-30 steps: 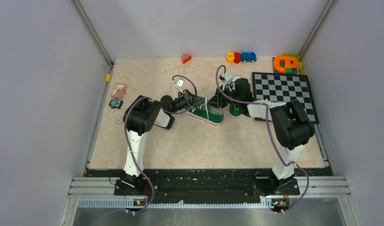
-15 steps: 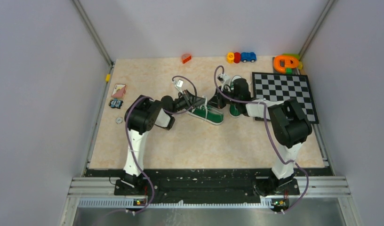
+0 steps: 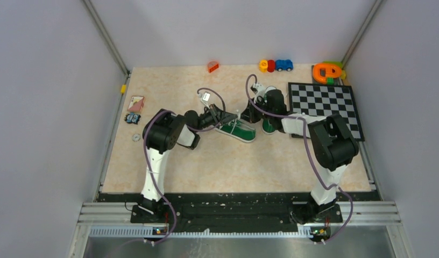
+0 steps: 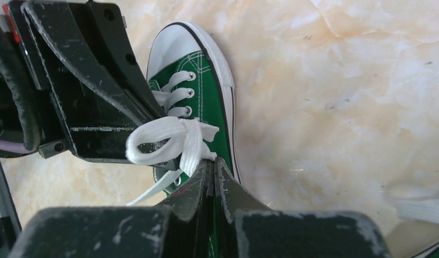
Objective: Tie the shoes
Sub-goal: Cross the shoelace with the shoelace.
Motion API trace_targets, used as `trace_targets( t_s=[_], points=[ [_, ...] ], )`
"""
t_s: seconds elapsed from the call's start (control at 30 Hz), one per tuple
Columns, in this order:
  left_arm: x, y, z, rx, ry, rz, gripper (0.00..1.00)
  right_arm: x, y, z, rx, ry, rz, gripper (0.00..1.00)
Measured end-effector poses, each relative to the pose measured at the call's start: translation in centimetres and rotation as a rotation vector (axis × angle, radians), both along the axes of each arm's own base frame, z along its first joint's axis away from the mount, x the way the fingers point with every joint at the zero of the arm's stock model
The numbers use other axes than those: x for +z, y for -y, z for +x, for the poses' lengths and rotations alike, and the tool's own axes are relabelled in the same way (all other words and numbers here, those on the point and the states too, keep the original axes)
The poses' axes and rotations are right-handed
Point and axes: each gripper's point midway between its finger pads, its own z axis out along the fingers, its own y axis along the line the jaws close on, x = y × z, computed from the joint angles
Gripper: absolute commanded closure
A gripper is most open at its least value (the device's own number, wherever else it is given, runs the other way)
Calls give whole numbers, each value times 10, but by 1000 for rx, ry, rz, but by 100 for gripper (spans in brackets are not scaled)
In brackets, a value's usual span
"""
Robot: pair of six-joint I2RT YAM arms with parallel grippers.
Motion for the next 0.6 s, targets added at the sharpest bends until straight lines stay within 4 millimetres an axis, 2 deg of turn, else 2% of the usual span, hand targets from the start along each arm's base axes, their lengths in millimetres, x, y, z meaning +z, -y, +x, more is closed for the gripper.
trace_targets(
  t_s=[0.33, 0.6],
  points=[
    [-4, -7, -11, 12, 2, 26, 86, 18, 5, 2, -32, 35, -12, 100],
    [13, -16, -22, 29, 71, 83, 84, 16, 2, -2, -21, 26, -20, 100]
  ],
)
